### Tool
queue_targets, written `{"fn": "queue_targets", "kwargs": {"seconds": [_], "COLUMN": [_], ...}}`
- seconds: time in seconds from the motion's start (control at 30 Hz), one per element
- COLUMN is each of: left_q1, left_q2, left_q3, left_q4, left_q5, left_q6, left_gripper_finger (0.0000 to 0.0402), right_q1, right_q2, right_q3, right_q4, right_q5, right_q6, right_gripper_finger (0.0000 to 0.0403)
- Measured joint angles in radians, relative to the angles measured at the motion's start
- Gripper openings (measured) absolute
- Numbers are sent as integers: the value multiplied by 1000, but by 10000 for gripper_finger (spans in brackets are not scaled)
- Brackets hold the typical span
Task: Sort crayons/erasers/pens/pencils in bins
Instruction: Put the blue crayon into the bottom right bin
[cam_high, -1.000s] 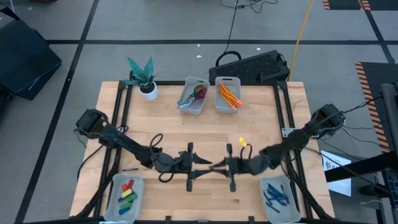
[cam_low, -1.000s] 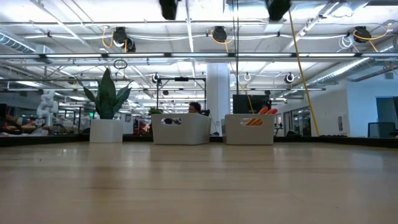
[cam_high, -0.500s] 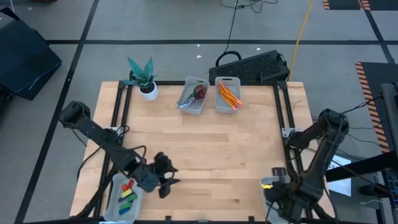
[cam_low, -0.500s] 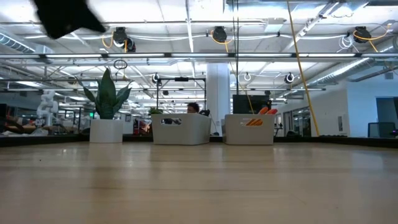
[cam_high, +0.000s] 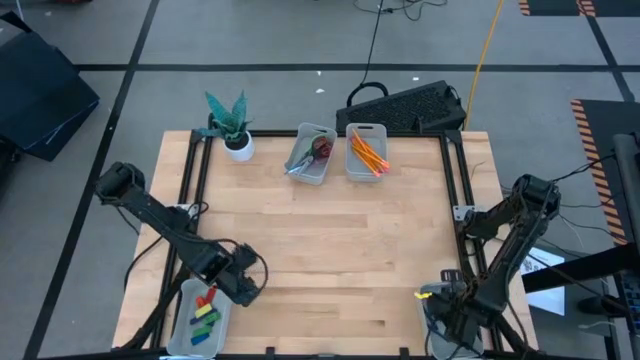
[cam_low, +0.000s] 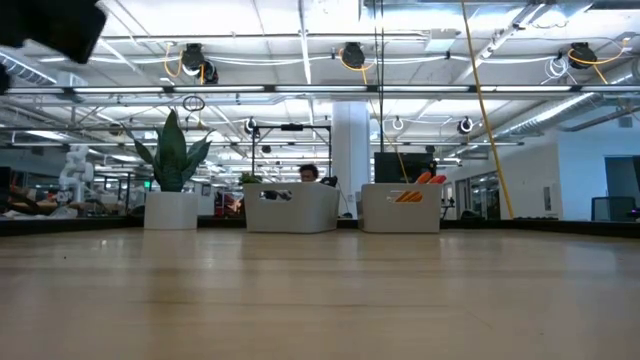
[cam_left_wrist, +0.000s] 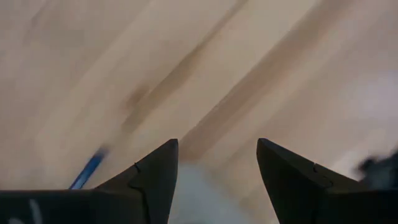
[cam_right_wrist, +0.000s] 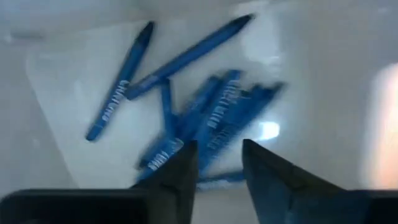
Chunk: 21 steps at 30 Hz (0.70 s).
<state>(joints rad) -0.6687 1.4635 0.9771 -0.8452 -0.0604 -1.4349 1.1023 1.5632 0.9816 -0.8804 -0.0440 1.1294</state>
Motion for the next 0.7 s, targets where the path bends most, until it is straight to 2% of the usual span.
{"fn": "queue_targets", "kwargs": {"seconds": [0.07, 0.13, 0.23, 0.43, 0.5, 0.57, 0.7], "left_q1": [9, 32, 99, 243, 275, 295, 315], "left_q2": [-4, -4, -4, -4, -3, -3, -3], "left_q3": [0, 0, 0, -18, -45, -72, -82], "left_q4": [-98, -186, -281, -328, -321, -326, -334], "left_q5": [94, 179, 241, 376, 446, 505, 553], "left_q6": [-54, -84, -93, -56, -36, -4, 30], "left_gripper_finger": [220, 220, 220, 199, 188, 177, 165], "right_q1": [-5, -10, -31, -62, -109, -201, -424], "right_q2": [-31, -76, -154, -285, -318, -342, -338], "right_q3": [24, 30, 25, 6, -53, -144, -321], "right_q4": [-47, -36, 21, 127, 235, 438, 949], "right_q5": [32, 109, 205, 501, 548, 528, 309], "right_q6": [-38, -84, -170, -398, -540, -712, -1038], "right_gripper_finger": [143, 168, 196, 203, 202, 201, 201]}}
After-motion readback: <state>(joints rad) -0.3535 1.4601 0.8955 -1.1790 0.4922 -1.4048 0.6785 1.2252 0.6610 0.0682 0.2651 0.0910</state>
